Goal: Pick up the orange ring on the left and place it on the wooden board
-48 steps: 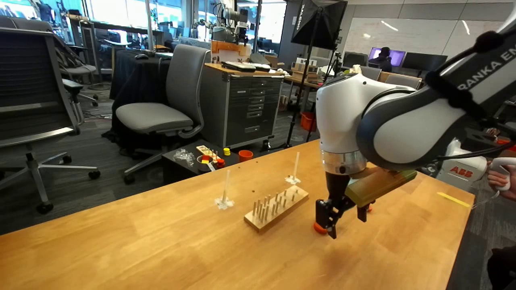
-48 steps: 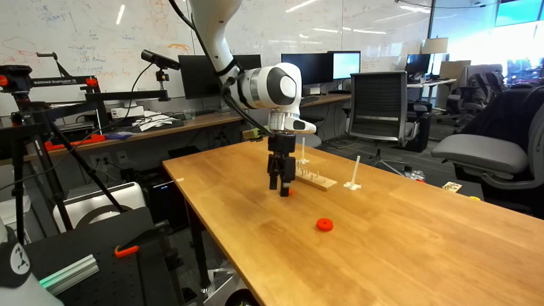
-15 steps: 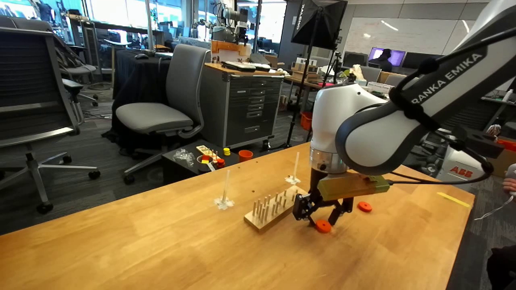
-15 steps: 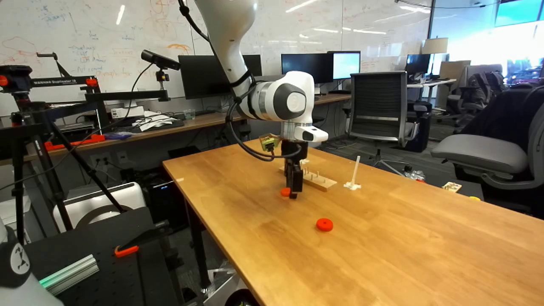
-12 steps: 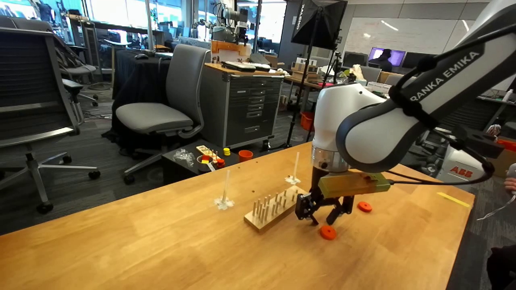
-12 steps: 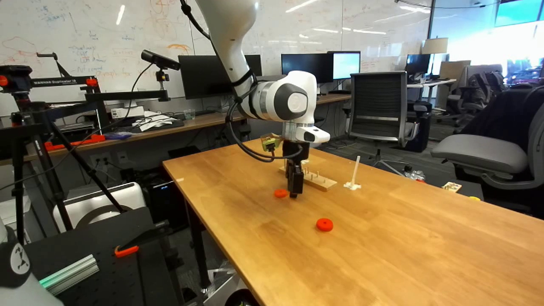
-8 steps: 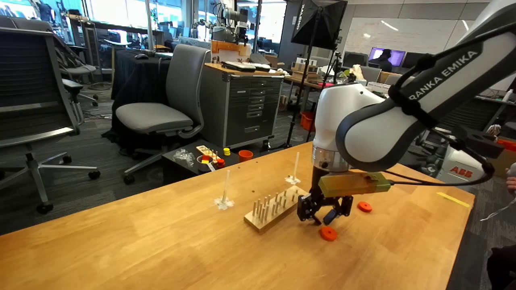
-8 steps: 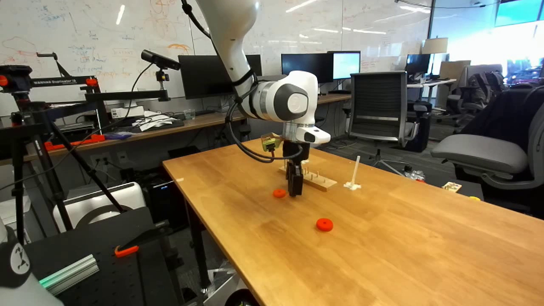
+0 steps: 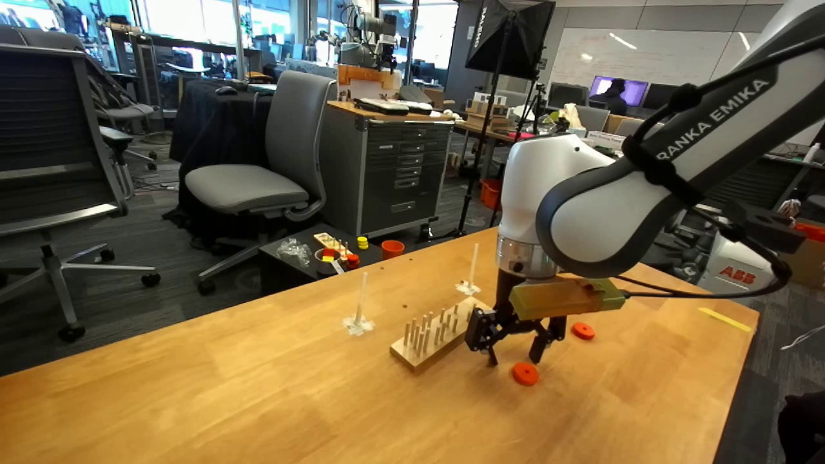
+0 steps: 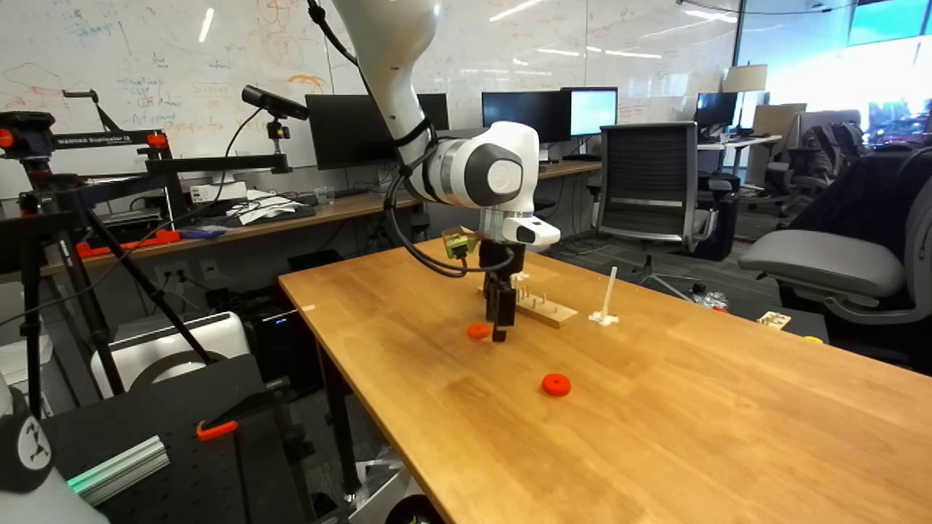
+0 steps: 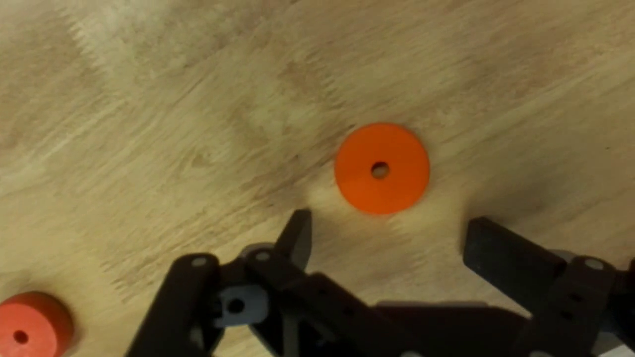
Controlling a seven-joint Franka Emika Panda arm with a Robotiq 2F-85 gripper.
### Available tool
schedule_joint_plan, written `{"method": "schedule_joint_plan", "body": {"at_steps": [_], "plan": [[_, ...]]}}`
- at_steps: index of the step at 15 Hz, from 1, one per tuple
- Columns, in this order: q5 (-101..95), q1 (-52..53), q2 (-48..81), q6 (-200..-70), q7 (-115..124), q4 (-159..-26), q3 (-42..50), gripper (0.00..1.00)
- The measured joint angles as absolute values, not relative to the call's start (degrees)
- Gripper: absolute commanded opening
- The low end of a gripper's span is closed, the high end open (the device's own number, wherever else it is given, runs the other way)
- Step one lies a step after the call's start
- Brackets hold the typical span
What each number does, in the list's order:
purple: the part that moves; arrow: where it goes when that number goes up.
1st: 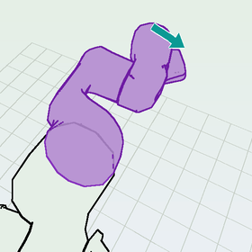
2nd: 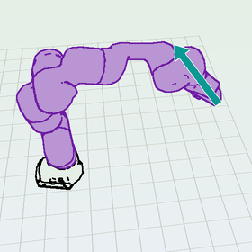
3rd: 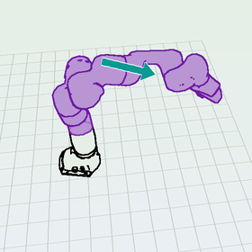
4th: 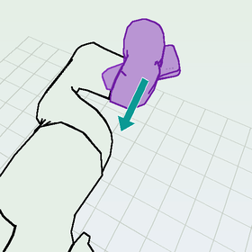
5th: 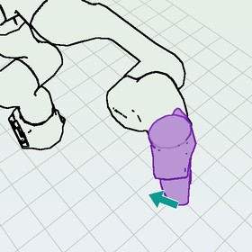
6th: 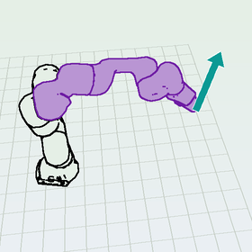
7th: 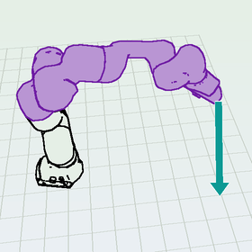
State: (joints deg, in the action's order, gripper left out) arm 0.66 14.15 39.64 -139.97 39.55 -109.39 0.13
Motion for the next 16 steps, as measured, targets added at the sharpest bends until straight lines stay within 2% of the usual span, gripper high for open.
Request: {"method": "schedule_joint_plan", "body": {"at_steps": [16], "plan": [[0.66,16.69,36.49,-139.79,39.42,-113.82,-0.32,1.0]]}}
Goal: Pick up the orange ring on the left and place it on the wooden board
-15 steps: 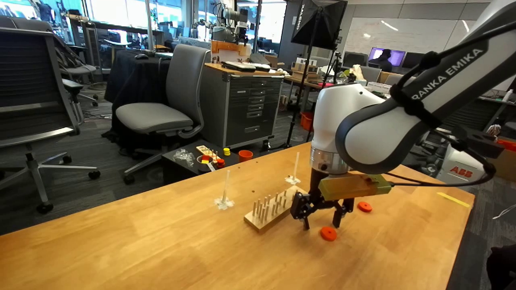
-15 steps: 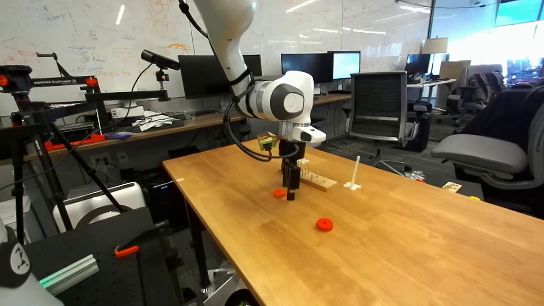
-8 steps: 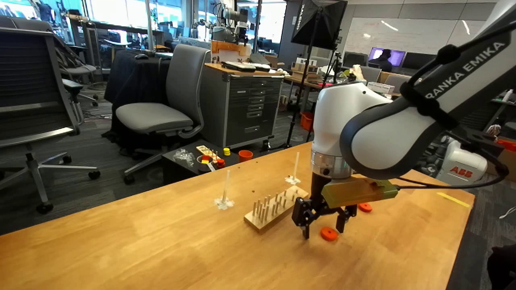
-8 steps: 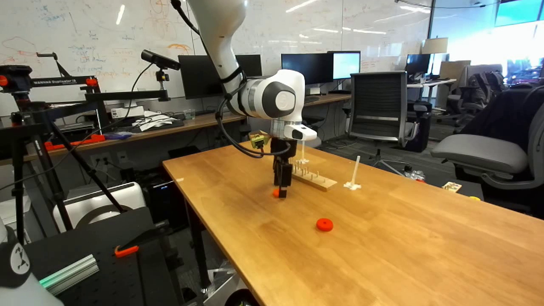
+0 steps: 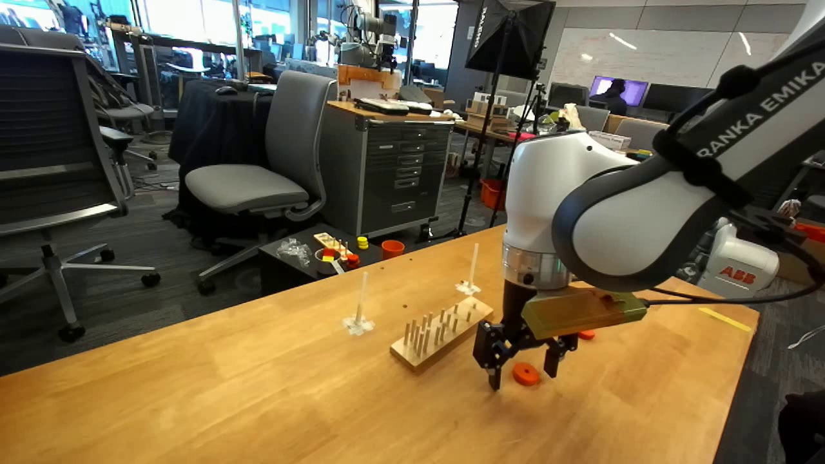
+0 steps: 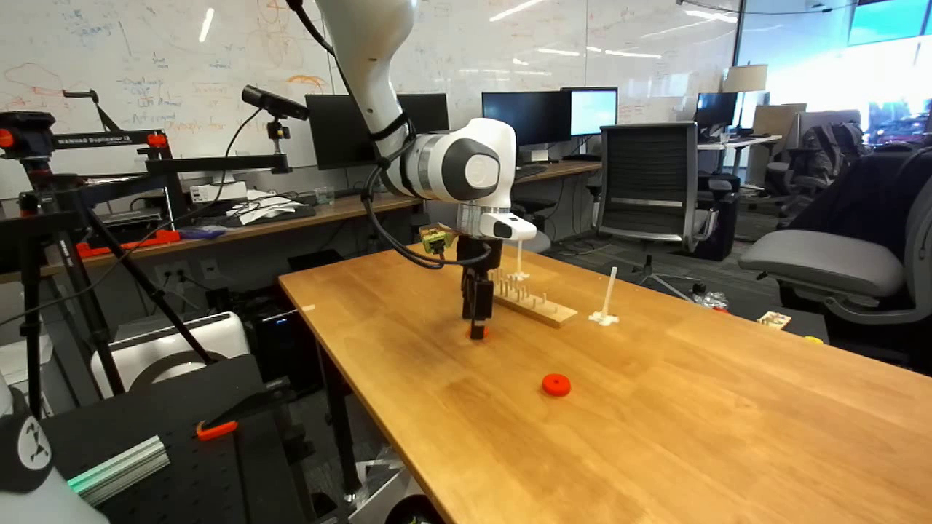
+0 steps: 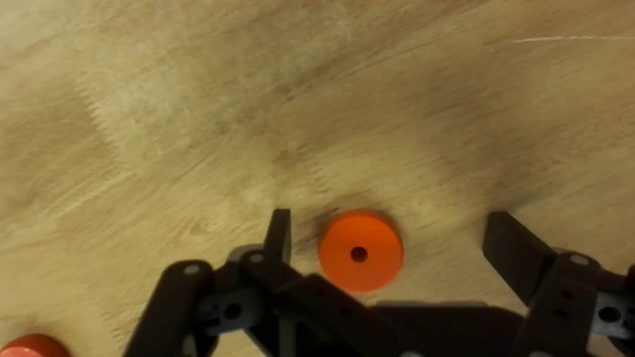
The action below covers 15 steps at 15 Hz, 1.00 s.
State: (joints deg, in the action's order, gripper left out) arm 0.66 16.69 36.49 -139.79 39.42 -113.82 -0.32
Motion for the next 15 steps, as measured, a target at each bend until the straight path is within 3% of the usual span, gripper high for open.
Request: {"method": "schedule_joint_plan", "body": {"at_steps": [15], "plan": [[-1.0,16.75,36.45,-139.8,39.42,-113.82,0.33,1.0]]}}
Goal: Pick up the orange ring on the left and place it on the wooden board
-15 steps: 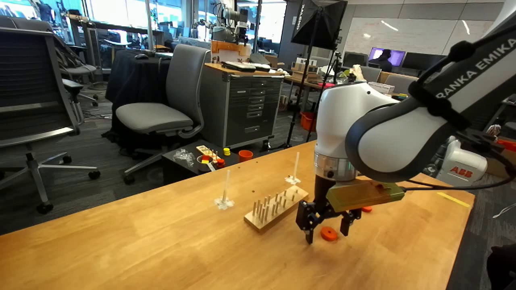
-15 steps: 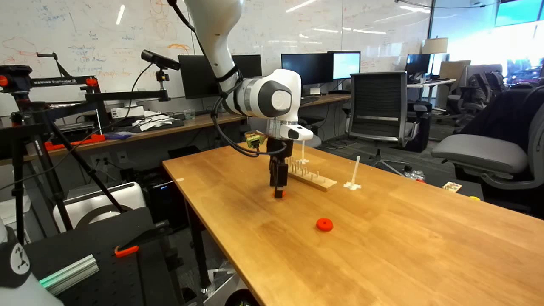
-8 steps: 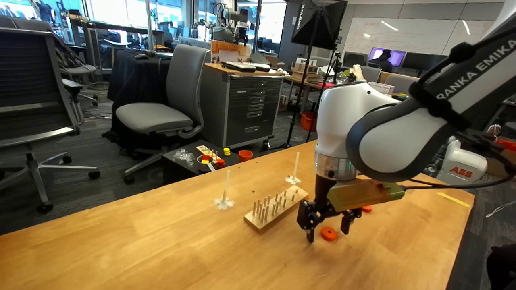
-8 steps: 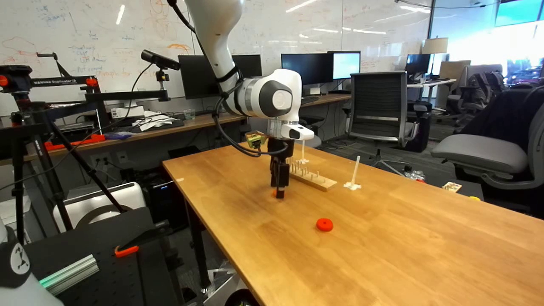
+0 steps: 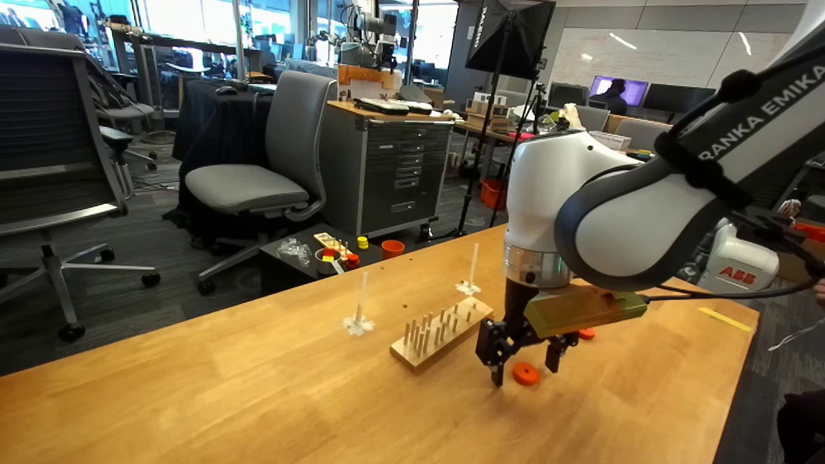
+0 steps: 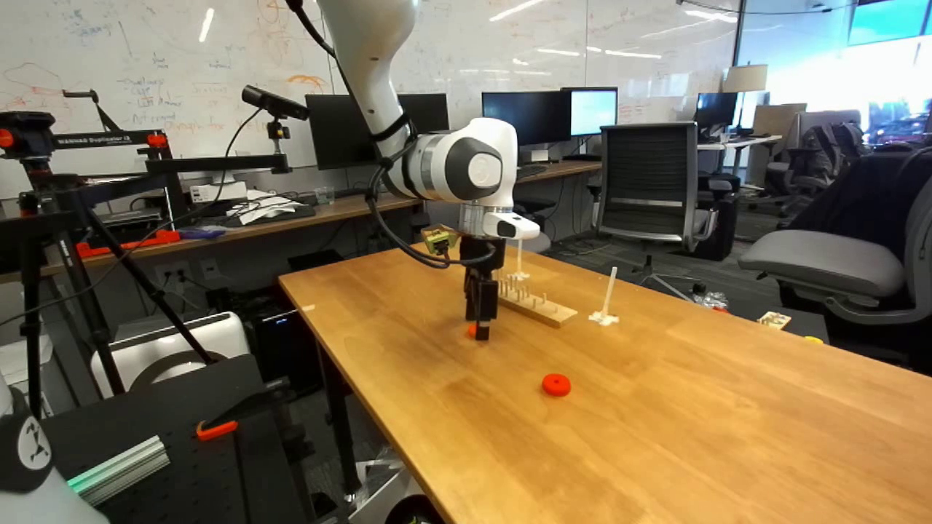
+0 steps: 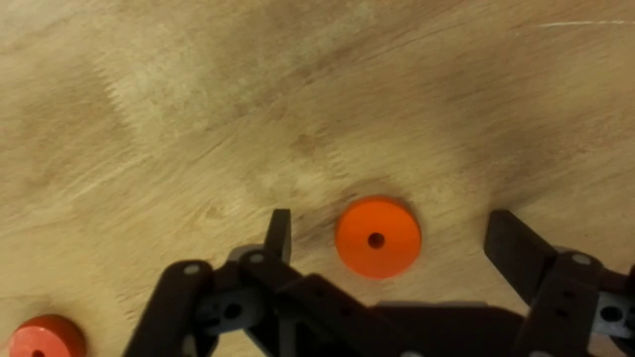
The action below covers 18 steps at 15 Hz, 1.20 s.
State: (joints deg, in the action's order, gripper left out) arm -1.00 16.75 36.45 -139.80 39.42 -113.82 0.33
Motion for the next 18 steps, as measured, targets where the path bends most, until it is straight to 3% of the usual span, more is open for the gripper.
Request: {"method": "schedule_joint_plan", "body": {"at_steps": [11,12,13,18], "plan": [[-0.94,16.42,36.49,-140.0,39.42,-113.81,0.95,1.0],[-0.92,16.42,36.5,-140.01,39.42,-113.81,0.95,0.75],[-0.91,16.42,36.51,-140.04,39.42,-113.83,0.95,0.74],[-0.61,15.79,36.54,-141.18,39.4,-113.98,0.96,0.37]]}}
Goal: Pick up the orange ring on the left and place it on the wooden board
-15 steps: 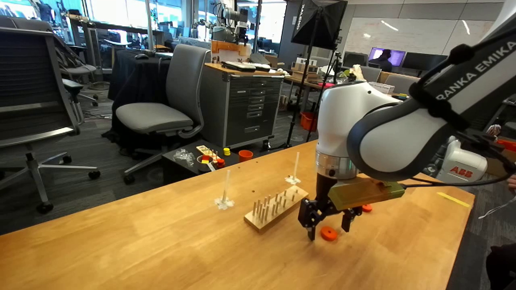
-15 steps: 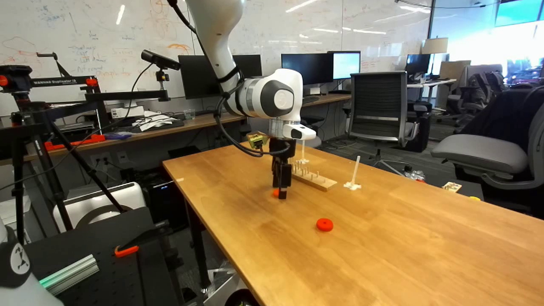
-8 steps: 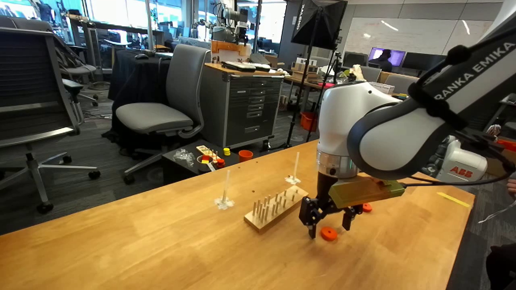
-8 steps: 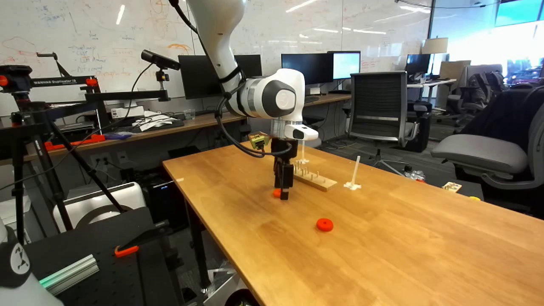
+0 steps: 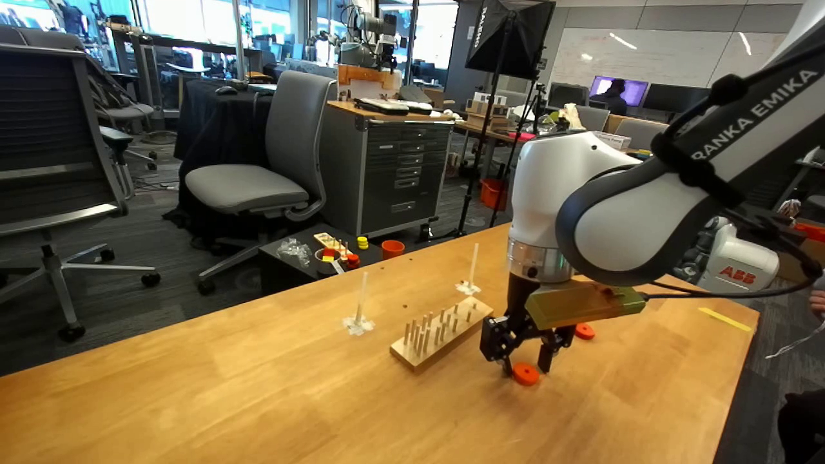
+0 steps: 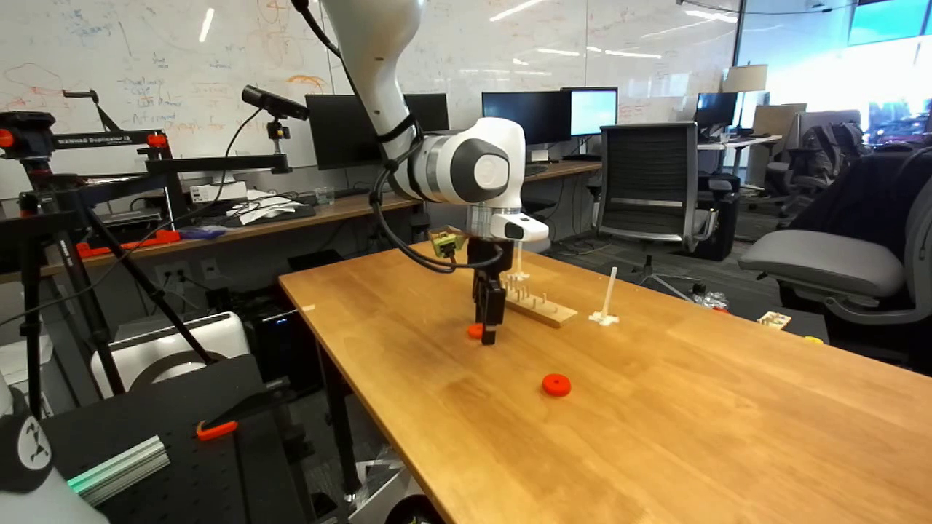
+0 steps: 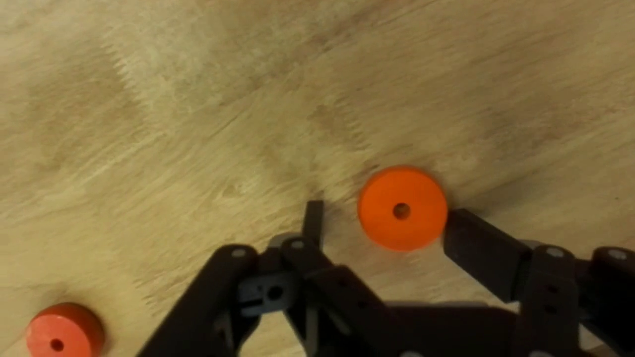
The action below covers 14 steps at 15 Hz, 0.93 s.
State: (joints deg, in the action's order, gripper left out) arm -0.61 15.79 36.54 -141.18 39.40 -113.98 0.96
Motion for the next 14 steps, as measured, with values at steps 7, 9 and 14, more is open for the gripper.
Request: {"method": "schedule_joint_plan", "body": {"at_steps": [7,9,14], "plan": [[1.51,13.9,35.33,-141.26,38.34,-115.08,0.6,0.19],[1.54,13.73,35.33,-141.27,37.98,-115.08,0.59,0.19],[1.56,13.69,35.32,-141.27,37.25,-115.08,0.57,0.19]]}}
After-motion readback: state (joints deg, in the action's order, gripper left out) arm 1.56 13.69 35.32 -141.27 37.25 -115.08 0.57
